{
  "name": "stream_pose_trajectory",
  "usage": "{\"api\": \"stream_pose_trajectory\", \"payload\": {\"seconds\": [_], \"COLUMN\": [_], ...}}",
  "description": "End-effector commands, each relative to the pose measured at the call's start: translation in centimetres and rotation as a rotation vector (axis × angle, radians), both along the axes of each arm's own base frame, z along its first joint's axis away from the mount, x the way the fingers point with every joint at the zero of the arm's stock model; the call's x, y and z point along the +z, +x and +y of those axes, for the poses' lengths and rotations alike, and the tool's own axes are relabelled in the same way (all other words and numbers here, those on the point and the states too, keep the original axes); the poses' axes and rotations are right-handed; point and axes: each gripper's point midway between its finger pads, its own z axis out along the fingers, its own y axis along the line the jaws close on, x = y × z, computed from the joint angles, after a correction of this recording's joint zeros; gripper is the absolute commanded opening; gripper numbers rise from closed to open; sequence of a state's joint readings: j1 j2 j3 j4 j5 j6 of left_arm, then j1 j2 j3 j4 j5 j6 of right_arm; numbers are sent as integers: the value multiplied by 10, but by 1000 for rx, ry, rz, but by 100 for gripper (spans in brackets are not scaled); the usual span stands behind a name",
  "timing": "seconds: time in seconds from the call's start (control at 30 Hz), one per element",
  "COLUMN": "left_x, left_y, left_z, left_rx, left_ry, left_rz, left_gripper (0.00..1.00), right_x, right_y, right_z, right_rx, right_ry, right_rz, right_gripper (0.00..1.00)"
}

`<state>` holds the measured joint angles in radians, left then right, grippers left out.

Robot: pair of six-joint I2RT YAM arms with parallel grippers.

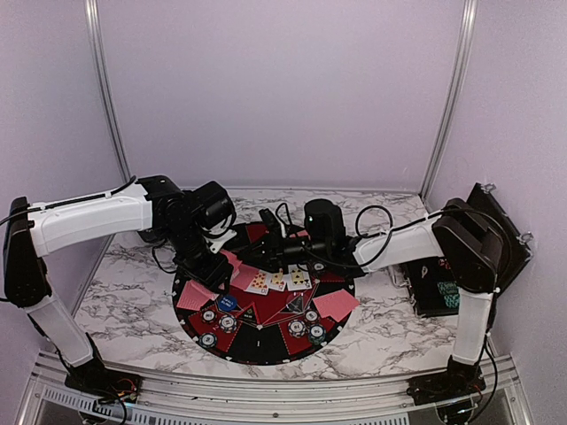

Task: Distribute texas hold em gaming equipment
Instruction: Pick up the poker card from the face-down deck piles.

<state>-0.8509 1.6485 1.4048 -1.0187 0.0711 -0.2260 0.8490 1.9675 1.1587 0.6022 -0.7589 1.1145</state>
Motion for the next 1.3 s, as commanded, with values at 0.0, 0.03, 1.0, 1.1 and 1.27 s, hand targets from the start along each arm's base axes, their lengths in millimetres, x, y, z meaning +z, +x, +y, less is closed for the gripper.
{"api": "stream_pose_trajectory", "payload": {"seconds": [0.0, 0.03, 1.0, 1.1, 1.27], "left_x": [9, 9, 5, 5, 3], "left_y": [0, -1, -6, -6, -8], "left_z": [-1, -1, 3, 4, 7], "left_rx": [-9, -10, -6, -3, 5], "left_ry": [-25, -26, -23, -24, -23], "left_rz": [-16, -16, -3, -3, -2], "left_gripper": [63, 62, 63, 63, 63], "right_x": [4, 4, 18, 17, 19], "right_y": [-2, -2, 13, 17, 22], "right_z": [8, 8, -6, -10, -17], "right_rx": [24, 23, -25, -36, -47], "right_ry": [29, 29, 49, 53, 58], "right_rz": [-10, -8, -18, -15, -12], "right_gripper": [18, 18, 0, 0, 0]}}
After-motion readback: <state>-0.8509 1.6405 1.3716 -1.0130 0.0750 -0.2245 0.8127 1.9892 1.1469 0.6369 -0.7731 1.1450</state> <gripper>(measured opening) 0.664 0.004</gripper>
